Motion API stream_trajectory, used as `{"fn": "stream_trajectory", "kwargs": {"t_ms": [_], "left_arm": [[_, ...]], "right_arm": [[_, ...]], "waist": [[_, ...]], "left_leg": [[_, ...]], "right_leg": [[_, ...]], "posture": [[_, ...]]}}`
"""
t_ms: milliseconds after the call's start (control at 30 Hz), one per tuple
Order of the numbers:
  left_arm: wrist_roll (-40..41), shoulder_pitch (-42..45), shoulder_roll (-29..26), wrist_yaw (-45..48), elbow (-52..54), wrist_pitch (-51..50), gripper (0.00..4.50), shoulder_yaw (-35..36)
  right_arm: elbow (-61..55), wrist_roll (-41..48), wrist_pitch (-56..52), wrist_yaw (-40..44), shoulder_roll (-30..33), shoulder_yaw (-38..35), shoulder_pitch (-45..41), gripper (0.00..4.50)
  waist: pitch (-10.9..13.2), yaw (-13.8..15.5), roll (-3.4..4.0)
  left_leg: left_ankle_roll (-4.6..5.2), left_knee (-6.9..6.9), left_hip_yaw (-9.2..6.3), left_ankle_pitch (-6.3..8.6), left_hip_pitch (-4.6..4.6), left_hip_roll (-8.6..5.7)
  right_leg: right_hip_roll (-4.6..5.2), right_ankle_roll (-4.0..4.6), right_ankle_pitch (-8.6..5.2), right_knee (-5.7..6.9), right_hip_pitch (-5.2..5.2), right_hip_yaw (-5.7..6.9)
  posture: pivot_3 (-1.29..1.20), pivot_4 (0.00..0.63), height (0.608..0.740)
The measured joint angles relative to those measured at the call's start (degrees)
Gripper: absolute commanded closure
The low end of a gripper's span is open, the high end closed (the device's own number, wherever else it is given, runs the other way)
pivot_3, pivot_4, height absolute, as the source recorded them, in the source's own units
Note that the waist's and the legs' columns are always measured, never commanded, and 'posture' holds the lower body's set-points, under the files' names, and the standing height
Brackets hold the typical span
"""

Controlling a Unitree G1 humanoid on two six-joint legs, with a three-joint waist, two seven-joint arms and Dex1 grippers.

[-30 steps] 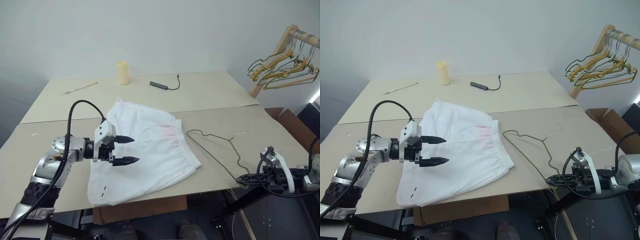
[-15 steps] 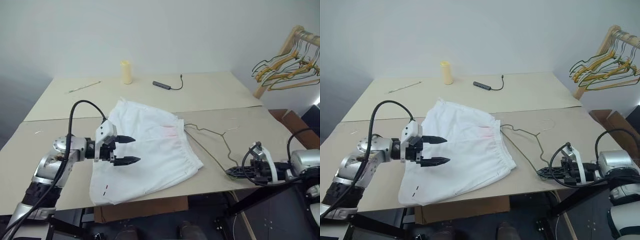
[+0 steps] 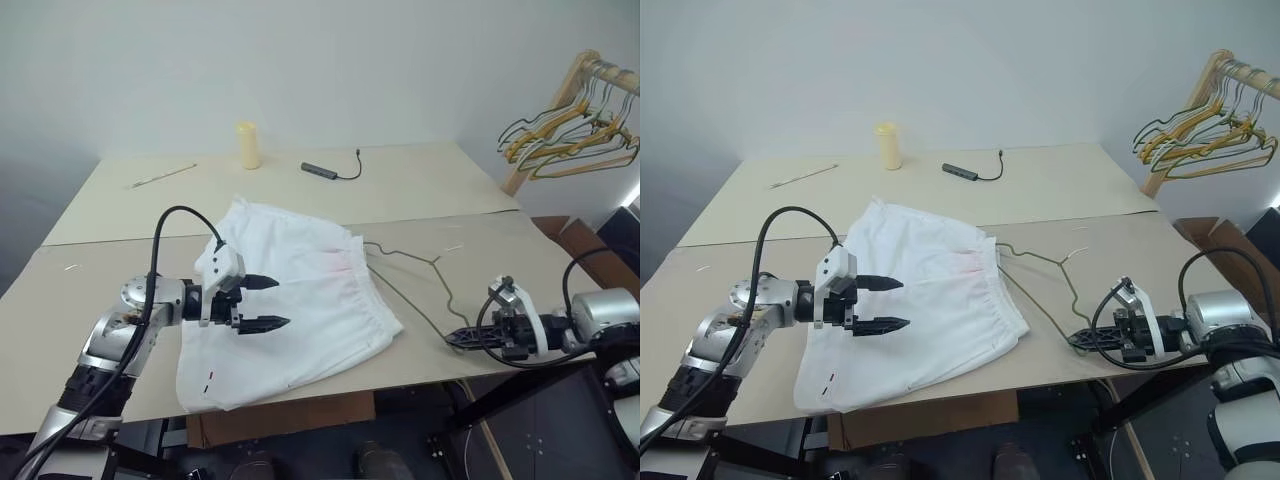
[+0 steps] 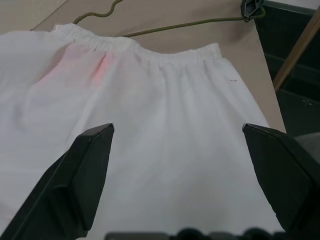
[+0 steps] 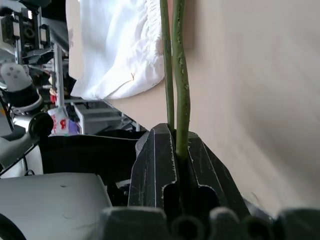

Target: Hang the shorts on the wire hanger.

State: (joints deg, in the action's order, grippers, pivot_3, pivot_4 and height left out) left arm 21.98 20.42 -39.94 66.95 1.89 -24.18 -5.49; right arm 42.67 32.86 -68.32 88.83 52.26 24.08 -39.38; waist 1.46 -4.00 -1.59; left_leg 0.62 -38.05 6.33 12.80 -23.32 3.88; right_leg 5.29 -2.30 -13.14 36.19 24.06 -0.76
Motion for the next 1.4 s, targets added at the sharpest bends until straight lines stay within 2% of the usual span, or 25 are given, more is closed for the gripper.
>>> {"fn": "stream_trajectory", "kwargs": {"t_ms": [267, 433, 900, 1100, 1267, 1400], "left_arm": [[-0.43, -1.3, -0.02, -1.4, 1.34, 0.18, 0.03, -0.01], [-1.52, -2.48, 0.07, -3.3, 2.18, 0.98, 0.03, 0.0], [-1.54, -3.1, 0.27, -3.82, 2.79, 1.68, 0.03, 0.58], [-1.6, -3.09, 0.83, -3.81, 2.78, 1.81, 0.03, 0.56], [-1.6, -3.12, 0.51, -3.67, 2.78, 1.83, 0.03, 0.61], [-1.6, -3.62, 0.55, -3.97, 2.8, 1.9, 0.03, 0.73]], "right_arm": [[10.49, -2.71, 3.29, 0.05, -4.71, 4.62, -7.58, 4.5], [16.95, -4.31, 6.2, 0.07, -7.32, 4.63, -10.81, 4.5], [20.63, -4.62, 14.23, 0.16, -8.82, 13.12, -14.53, 4.5], [28.38, -8.28, 16.23, 0.19, -13.54, 10.55, -19.08, 4.5], [29.44, -10.33, 18.45, 0.19, -14.31, 9.7, -19.15, 4.5], [32.98, -12.49, 18.77, 0.13, -15.44, 4.13, -20.75, 4.5]], "waist": [[0.0, 0.29, 0.0], [-0.01, 0.54, 0.02], [-0.03, 1.61, 0.06], [-0.04, 1.67, 0.07], [-0.04, 2.29, 0.07], [-0.04, 2.62, 0.08]], "left_leg": [[0.0, -0.03, 0.0, 0.0, -0.02, 0.0], [0.0, -0.05, -0.01, 0.0, -0.05, -0.01], [0.0, -0.06, 0.0, 0.0, -0.03, 0.0], [-0.01, -0.06, -0.01, 0.0, -0.05, 0.0], [-0.01, -0.09, -0.01, 0.0, -0.1, 0.0], [-0.01, -0.13, 0.01, 0.0, -0.07, 0.0]], "right_leg": [[0.0, 0.01, 0.01, 0.03, 0.01, 0.0], [0.0, 0.0, 0.01, 0.05, 0.01, 0.0], [-0.01, 0.01, 0.02, 0.1, 0.04, 0.0], [-0.02, 0.01, 0.02, 0.14, 0.04, 0.01], [0.0, 0.0, 0.02, 0.16, 0.08, 0.03], [-0.01, 0.01, 0.01, 0.31, 0.12, 0.0]], "posture": [[0.01, 0.0, 0.74], [0.02, 0.0, 0.74], [0.04, 0.0, 0.74], [0.05, 0.0, 0.74], [0.06, 0.0, 0.74], [0.06, 0.0, 0.74]]}}
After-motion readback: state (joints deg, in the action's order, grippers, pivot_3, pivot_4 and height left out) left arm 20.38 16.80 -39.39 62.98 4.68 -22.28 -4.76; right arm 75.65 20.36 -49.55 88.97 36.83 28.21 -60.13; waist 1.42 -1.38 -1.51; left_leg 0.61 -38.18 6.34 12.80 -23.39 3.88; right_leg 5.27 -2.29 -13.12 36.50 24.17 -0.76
